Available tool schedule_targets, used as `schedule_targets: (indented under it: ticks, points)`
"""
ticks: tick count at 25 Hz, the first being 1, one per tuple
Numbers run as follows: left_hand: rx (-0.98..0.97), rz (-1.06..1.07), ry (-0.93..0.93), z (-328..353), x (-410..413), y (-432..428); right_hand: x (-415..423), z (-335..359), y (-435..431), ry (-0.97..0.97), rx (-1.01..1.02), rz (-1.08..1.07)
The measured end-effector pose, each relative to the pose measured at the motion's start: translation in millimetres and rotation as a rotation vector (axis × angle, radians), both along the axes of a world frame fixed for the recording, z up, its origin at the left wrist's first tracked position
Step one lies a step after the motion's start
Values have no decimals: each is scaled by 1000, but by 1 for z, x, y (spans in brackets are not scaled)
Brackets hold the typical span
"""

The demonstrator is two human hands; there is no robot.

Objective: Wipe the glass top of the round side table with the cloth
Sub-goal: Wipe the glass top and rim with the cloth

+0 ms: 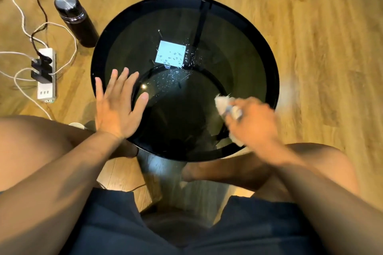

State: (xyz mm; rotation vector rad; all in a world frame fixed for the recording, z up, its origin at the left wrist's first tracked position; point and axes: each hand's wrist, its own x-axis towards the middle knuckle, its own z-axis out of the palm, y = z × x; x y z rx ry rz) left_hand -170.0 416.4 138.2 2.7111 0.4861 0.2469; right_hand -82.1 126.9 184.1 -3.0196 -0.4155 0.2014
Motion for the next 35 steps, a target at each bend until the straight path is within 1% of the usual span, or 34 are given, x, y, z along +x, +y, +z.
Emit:
schedule_targets:
  ticks: [1,3,4,6,8,10,12,13,14,16,17,19,22,24,25,27,29,31,33,35]
  points:
    - [2,5,0,0,-1,0,-34,0,18,40,12,107]
    - [18,8,9,0,-3,-1,-91,5,55,160,78,397]
    - [32,5,14,0,-3,-1,-104,6,65,212,89,479]
    - [50,-7,20,-2,-2,0,-91,8,57,220,77,531]
    - [54,-8,27,-3,-1,1,-56,13,26,195,-19,495]
    - [50,5,28,-3,0,1,2,19,-18,148,-150,366]
    - [47,18,17,-2,1,1,71,26,-62,47,-261,180]
    - [44,20,13,-1,1,1,94,29,-77,18,-287,130]
    - [41,21,11,-1,1,1,107,27,-85,-9,-300,140]
    - [30,18,9,0,1,0,101,23,-82,-17,-315,198]
    - [27,17,6,0,1,0,84,22,-74,-1,-280,214]
    - [28,17,-2,-1,1,0,37,25,-55,76,-166,273]
    - [20,16,-6,-1,1,1,-51,21,-4,206,12,505]
    - [38,11,0,-1,-1,1,-85,17,30,287,66,585]
    - [46,6,0,-2,0,1,-83,15,35,306,45,607]
    - [51,-11,1,-3,-1,2,-57,24,15,283,-63,619]
    - [43,-7,-2,-2,0,1,-12,30,-26,221,-234,560]
    - [32,17,-7,-1,0,1,42,31,-61,100,-424,463]
    - [22,27,-7,0,0,0,79,31,-77,28,-459,386]
    - [9,17,-14,0,1,0,83,29,-76,61,-397,328]
